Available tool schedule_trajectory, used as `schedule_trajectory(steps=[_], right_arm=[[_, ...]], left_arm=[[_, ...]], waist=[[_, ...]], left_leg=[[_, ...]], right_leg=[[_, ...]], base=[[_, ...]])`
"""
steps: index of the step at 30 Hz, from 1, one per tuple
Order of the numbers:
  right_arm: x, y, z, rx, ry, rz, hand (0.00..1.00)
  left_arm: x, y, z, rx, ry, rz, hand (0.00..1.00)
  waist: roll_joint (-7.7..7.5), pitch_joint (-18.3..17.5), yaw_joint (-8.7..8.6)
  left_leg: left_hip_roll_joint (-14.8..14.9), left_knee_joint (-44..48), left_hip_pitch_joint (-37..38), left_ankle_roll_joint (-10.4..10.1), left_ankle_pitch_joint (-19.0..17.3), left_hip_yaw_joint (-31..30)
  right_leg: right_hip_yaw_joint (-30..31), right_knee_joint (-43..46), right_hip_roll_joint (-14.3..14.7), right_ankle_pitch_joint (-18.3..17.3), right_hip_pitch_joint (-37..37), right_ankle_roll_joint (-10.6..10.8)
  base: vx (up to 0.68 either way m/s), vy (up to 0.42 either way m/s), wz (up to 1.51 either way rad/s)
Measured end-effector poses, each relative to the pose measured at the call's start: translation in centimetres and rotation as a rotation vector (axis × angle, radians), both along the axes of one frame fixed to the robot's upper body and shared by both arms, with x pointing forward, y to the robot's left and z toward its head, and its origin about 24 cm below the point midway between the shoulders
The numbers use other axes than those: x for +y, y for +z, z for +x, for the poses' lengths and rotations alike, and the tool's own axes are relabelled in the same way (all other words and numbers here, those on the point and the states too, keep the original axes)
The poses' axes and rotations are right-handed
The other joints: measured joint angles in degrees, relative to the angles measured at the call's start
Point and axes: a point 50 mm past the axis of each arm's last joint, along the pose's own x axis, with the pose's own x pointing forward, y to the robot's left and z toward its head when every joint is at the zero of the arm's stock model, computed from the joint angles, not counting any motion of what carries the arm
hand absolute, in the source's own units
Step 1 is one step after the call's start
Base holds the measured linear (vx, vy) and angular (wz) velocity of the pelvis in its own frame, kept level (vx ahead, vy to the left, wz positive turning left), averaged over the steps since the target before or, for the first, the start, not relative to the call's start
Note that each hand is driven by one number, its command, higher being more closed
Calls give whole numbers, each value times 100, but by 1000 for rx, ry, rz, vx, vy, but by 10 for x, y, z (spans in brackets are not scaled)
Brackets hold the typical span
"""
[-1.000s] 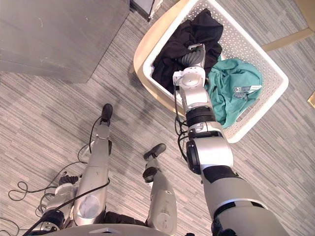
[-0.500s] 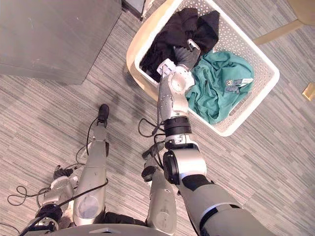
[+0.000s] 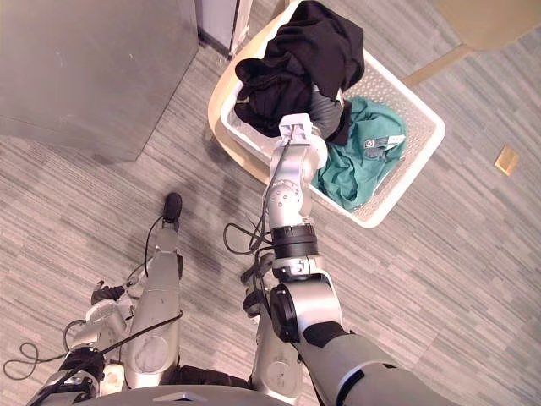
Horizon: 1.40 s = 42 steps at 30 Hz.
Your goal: Pick up the laundry basket with both hands and put the clothes into the washing machine.
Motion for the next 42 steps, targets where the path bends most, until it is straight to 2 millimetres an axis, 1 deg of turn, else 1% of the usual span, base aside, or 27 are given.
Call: schedule_trajectory(steps=[3, 4, 8, 9, 12, 13, 15, 16, 17, 18, 19, 20, 21, 22, 24, 25, 26, 27, 29, 30, 31, 32, 34, 35, 37, 39, 42], right_arm=[[-6, 0, -10, -54, 1, 20, 100], [-8, -1, -14, -73, 2, 24, 100], [-16, -8, -25, -90, -16, 33, 100], [-18, -14, -26, -71, -20, 25, 100], [-25, -27, -37, -63, -29, -4, 100], [-26, -30, -40, -60, -24, -16, 100], [-25, -35, -41, -51, -11, -32, 100], [-23, -44, -42, -27, 12, -58, 100], [-23, -47, -43, -17, 21, -67, 100], [-22, -50, -43, -4, 31, -75, 100], [-21, -52, -43, 13, 39, -102, 100], [-18, -52, -42, 16, 50, -139, 100], [-17, -52, -42, 17, 60, -148, 100], [-12, -52, -41, 20, 72, -177, 100], [-6, -52, -41, 23, 102, -212, 100], [-2, -54, -41, 32, 126, -227, 100], [0, -58, -41, 44, 140, -237, 100], [1, -59, -42, 48, 148, -241, 100], [4, -63, -42, 59, 174, -263, 100], [4, -63, -41, 62, 178, -269, 100], [4, -63, -41, 59, 181, -275, 100], [3, -62, -41, 57, 180, -282, 100], [2, -63, -41, 62, 192, -312, 100], [2, -64, -41, 64, 197, -316, 100], [7, -68, -42, 66, 221, -346, 100], [11, -73, -43, 85, 236, -389, 100], [19, -79, -43, 105, 285, -415, 100]], left_arm=[[0, -3, -4, 20, -13, -11, 0], [1, -5, -7, 29, -18, -13, 0], [5, -11, -21, 65, -25, -12, 0], [8, -14, -29, 81, -17, -10, 0], [9, -21, -49, 116, -6, -28, 0], [8, -20, -54, 103, -1, -33, 0], [5, -16, -57, 74, 4, -32, 0], [1, -12, -57, 41, 0, -38, 0], [0, -8, -55, 17, 0, -39, 0], [-2, -1, -51, -25, -1, -36, 0], [-2, 11, -41, -95, -7, -30, 0], [-2, 25, -32, -170, -17, -18, 0], [-2, 32, -28, -201, -21, -7, 0], [0, 47, -20, -274, -24, 16, 0], [0, 67, -10, -374, -23, 38, 0], [0, 78, -2, -426, -32, 61, 0], [0, 86, 2, -458, -37, 73, 0], [-1, 89, 4, -473, -40, 80, 0], [-1, 106, 14, -541, -55, 105, 0], [-2, 111, 18, -563, -61, 108, 0], [-3, 122, 25, -611, -74, 116, 0], [-5, 128, 29, -638, -84, 122, 0], [-11, 152, 44, -738, -142, 157, 0], [-13, 158, 48, -759, -158, 161, 0], [-23, 173, 60, -826, -229, 171, 0], [-35, 187, 70, -884, -303, 166, 0], [-63, 206, 83, -980, -445, 90, 0]], waist=[[-27, -12, -27], [-40, -19, -72], [-147, -109, -163], [-220, -242, -197], [-299, -796, -279], [-297, -971, -294], [-274, -1076, -330], [-261, -1370, -375], [-252, -1477, -376], [-237, -1616, -379], [-209, -1749, -391], [-142, -1841, -438], [-113, -1902, -474], [-63, -1995, -500], [52, -2067, -550], [130, -2177, -609], [207, -2300, -654], [243, -2336, -667], [367, -2426, -802], [392, -2455, -829], [422, -2498, -867], [432, -2506, -898], [442, -2516, -981], [443, -2516, -999], [453, -2614, -1113], [470, -2676, -1176], [537, -2722, -1273]], left_leg=[[-109, -152, 348, 28, 54, 77], [-166, -178, 470, 36, 59, 78], [-349, -364, 915, 66, 114, 112], [-412, -394, 1020, 68, 113, 147], [-534, -477, 1101, 153, 60, 172], [-570, -538, 1214, 170, 58, 226], [-619, -556, 1435, 176, 47, 270], [-649, -639, 1543, 195, 33, 333], [-650, -688, 1600, 192, 36, 376], [-657, -757, 1680, 196, 39, 430], [-664, -816, 1794, 200, 37, 530], [-674, -856, 1910, 205, 37, 606], [-686, -856, 1938, 211, 33, 632], [-701, -856, 2042, 230, 10, 760], [-718, -856, 2268, 257, -44, 945], [-736, -858, 2367, 264, -82, 1057], [-738, -860, 2439, 265, -116, 1182], [-738, -860, 2488, 261, -139, 1234], [-734, -863, 2667, 265, -175, 1425], [-731, -863, 2690, 267, -184, 1470], [-724, -864, 2713, 269, -193, 1547], [-722, -864, 2722, 269, -194, 1578], [-719, -870, 2820, 272, -199, 1684], [-719, -884, 2858, 270, -204, 1694], [-713, -905, 2890, 250, -236, 1710], [-700, -906, 2892, 219, -256, 1732], [-692, -908, 2897, 220, -241, 1786]], right_leg=[[64, 375, -223, -212, 108, 32], [65, 502, -319, -292, 183, 58], [96, 745, -568, -450, 438, 149], [118, 783, -644, -485, 500, 175], [56, 694, -748, -505, 588, 217], [57, 616, -771, -479, 672, 260], [67, 504, -798, -455, 892, 301], [74, 390, -807, -431, 977, 332], [89, 344, -806, -411, 1003, 348], [129, 281, -804, -378, 1043, 365], [206, 206, -802, -345, 1089, 367], [252, 103, -799, -306, 1173, 354], [290, 69, -800, -284, 1188, 364], [418, 4, -807, -212, 1211, 415], [591, -126, -806, -124, 1360, 444], [699, -211, -808, -82, 1388, 458], [807, -293, -805, -39, 1398, 445], [864, -328, -800, 5, 1413, 471], [1033, -536, -749, 164, 1561, 476], [1067, -592, -739, 202, 1572, 464], [1157, -692, -713, 272, 1569, 445], [1167, -735, -707, 312, 1577, 440], [1264, -942, -670, 453, 1674, 409], [1286, -989, -658, 478, 1721, 403], [1292, -1105, -635, 541, 1792, 386], [1301, -1138, -616, 563, 1796, 359], [1327, -1192, -602, 614, 1793, 312]], base=[[-22, -17, 11], [-8, -13, 15], [18, -6, 15], [41, 1, 10], [51, -1, 9], [71, -9, -1], [39, -8, -5], [13, -4, -7], [28, -6, -14], [35, -8, -24], [33, -10, -32], [8, -4, -28], [-3, 5, -35], [3, 8, -39], [4, 7, -47], [-11, 15, -49], [-11, 17, -46], [8, 12, -46], [5, 7, -41], [-26, 11, -39], [-33, 11, -28], [-52, 16, -31], [-53, 13, -23], [-57, 5, -16], [-58, 2, -7], [-47, -1, -4], [-51, -5, -6]])
